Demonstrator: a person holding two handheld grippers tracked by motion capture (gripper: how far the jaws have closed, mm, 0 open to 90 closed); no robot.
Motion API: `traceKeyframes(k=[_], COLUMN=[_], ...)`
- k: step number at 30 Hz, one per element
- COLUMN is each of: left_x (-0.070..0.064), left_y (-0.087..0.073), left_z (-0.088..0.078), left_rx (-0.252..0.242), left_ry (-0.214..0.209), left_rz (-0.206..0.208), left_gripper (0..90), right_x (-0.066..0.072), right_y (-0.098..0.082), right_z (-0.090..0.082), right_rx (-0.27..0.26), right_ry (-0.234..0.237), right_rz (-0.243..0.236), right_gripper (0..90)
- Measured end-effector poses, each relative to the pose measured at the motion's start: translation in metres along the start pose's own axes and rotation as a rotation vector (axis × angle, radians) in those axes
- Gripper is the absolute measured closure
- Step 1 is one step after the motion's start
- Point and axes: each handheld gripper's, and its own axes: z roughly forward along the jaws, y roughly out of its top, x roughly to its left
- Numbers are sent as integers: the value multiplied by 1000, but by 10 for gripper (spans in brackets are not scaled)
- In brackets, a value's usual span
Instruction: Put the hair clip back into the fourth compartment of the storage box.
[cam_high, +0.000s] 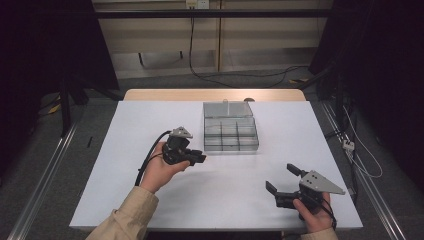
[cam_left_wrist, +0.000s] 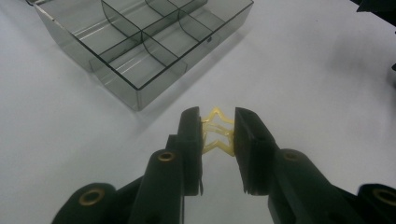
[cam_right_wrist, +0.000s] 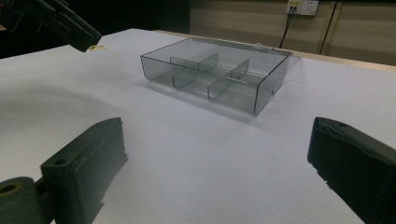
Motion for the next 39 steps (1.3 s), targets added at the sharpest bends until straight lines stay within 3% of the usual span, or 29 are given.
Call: traceKeyframes(k=[39], left_x=[7], left_y=[26], left_z=[6], left_rx=[-14], left_ry=[28], left_rz=[1], left_gripper=[730], right_x=[0], right_y=[0], right_z=[0], right_rx=[1], right_ry=[9], right_rz=[-3], right_gripper=[39])
